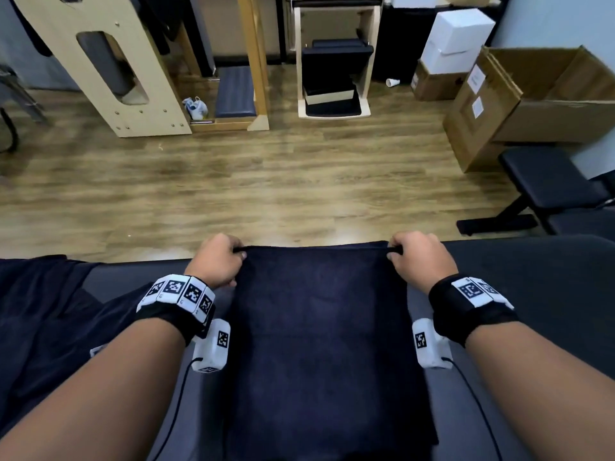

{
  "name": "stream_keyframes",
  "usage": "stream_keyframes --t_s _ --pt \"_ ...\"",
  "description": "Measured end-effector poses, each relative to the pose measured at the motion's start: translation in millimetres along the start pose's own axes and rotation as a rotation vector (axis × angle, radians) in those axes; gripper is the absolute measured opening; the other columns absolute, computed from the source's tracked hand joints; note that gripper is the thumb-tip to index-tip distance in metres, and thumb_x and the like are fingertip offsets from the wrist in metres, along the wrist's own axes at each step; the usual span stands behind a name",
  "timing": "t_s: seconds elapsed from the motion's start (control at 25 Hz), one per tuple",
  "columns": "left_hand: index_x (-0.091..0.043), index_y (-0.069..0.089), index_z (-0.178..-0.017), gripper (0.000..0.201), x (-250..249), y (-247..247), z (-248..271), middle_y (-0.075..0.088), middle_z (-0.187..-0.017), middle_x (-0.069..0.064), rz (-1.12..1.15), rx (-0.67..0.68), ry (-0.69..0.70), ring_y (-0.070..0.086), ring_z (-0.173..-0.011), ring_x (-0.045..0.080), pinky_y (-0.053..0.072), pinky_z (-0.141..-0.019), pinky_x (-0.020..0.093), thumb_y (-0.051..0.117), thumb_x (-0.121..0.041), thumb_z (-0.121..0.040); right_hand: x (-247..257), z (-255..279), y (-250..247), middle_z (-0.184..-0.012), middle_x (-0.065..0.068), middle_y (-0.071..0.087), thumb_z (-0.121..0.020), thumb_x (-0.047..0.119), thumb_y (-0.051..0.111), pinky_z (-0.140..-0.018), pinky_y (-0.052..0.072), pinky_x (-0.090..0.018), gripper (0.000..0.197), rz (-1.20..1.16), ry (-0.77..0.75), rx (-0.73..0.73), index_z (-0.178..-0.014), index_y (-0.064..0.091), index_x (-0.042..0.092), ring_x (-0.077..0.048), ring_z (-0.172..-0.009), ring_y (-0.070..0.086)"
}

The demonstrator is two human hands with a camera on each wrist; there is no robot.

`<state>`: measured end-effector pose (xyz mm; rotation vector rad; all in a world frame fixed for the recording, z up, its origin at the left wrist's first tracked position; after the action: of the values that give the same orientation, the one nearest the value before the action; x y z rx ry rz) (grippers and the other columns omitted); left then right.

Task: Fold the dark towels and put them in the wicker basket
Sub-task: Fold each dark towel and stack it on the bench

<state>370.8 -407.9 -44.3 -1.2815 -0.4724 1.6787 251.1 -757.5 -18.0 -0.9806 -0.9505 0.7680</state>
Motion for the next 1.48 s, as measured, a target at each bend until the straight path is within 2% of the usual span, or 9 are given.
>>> stream_keyframes --t_s 0.2,0.28,0.48,0.76,0.88,1.08,1.24,1.36,1.48 --pt "-0.014 0.072 -0.094 0.013 12.7 21.2 -45.0 0.072 -0.094 0.016 -0.23 0.011 -0.023 0.063 -0.102 0.035 0.051 -0.085 0.034 0.061 -0.021 -0.089 -4.6 -45.4 40.2 -0.125 -0.001 0.057 -0.094 0.019 0.062 -0.09 0.05 -0.041 0.01 -0.03 -0.044 0.031 -0.103 0.067 0.018 -0.031 -0.114 0.058" --pt "-0.014 0.071 -0.1 0.017 12.5 32.7 -57.9 0.07 -0.103 0.014 -0.275 0.067 -0.011 0.058 -0.11 0.035 0.05 -0.091 0.035 0.062 -0.018 -0.086 -7.8 -59.7 60.0 -0.147 -0.001 0.047 -0.096 0.017 0.06 -0.097 0.047 -0.04 0.012 -0.028 -0.079 0.124 -0.107 0.063 0.017 -0.031 -0.127 0.052" --pt "-0.01 0.065 -0.081 0.002 8.4 44.3 -73.1 0.067 -0.08 0.011 -0.102 0.164 -0.041 0.063 -0.079 0.026 0.046 -0.065 0.027 0.066 -0.009 -0.083 -12.2 -69.9 66.6 -0.112 -0.007 0.065 -0.095 0.018 0.061 -0.086 0.047 -0.035 0.012 -0.026 -0.095 0.127 -0.105 0.066 0.015 -0.031 -0.107 0.06" --pt "-0.016 0.066 -0.061 0.021 8.8 13.2 -45.2 0.068 -0.062 0.011 -0.013 0.044 0.058 0.062 -0.058 0.025 0.047 -0.059 0.027 0.076 -0.01 -0.079 -13.0 -41.0 35.4 -0.102 -0.003 0.073 -0.088 0.024 0.071 -0.088 0.052 -0.035 0.011 -0.048 -0.057 0.035 -0.099 0.075 0.023 -0.029 -0.102 0.064" --pt "-0.012 0.067 -0.057 0.023 -2.3 -13.5 -14.4 0.069 -0.071 0.011 0.093 0.004 0.136 0.064 -0.069 0.029 0.05 -0.069 0.034 0.077 0.0 -0.074 -6.0 -23.5 10.8 -0.087 0.0 0.071 -0.087 0.027 0.073 -0.075 0.05 -0.033 0.005 0.015 -0.073 0.07 -0.086 0.07 0.023 -0.026 -0.091 0.064" --pt "-0.004 0.073 -0.064 0.014 -31.0 -68.6 72.3 0.063 -0.084 0.004 0.053 -0.025 0.324 0.064 -0.08 0.016 0.044 -0.071 0.015 0.076 0.007 -0.072 22.9 32.3 -56.7 -0.068 0.003 0.061 -0.078 0.019 0.08 -0.059 0.042 -0.029 0.026 0.121 -0.136 0.273 -0.07 0.055 0.019 -0.017 -0.067 0.056" --pt "-0.011 0.073 -0.062 0.018 -69.3 -135.4 132.2 0.065 -0.082 0.004 0.058 -0.268 0.514 0.06 -0.071 0.009 0.044 -0.065 0.013 0.076 0.004 -0.071 60.5 81.5 -137.9 -0.065 0.002 0.054 -0.078 0.009 0.076 -0.06 0.037 -0.034 0.035 0.103 -0.218 0.002 -0.065 0.045 0.018 -0.028 -0.071 0.053" --pt "-0.008 0.075 -0.07 0.006 -98.9 -188.1 197.4 0.066 -0.084 0.003 0.024 -0.536 0.711 0.06 -0.071 0.012 0.047 -0.072 0.022 0.071 -0.012 -0.069 68.7 136.0 -199.2 -0.079 0.003 0.06 -0.08 0.011 0.071 -0.068 0.044 -0.035 0.021 -0.122 -0.224 -0.337 -0.085 0.055 0.023 -0.027 -0.079 0.056" --pt "-0.008 0.072 -0.069 0.004 -103.9 -191.4 246.3 0.068 -0.08 0.002 0.042 -0.556 0.833 0.061 -0.074 0.012 0.05 -0.074 0.023 0.069 -0.009 -0.067 65.3 182.9 -207.5 -0.086 0.001 0.064 -0.078 0.007 0.074 -0.078 0.049 -0.036 0.025 -0.118 -0.307 -0.458 -0.096 0.067 0.024 -0.025 -0.085 0.06"
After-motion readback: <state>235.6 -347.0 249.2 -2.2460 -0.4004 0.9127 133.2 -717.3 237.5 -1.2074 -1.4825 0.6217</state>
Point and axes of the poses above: each hand's wrist, its own z-axis away from the middle knuckle, its own y-axis out of the palm, x = y × z, the point moved 7 cm from there along -z, towards the middle knuckle
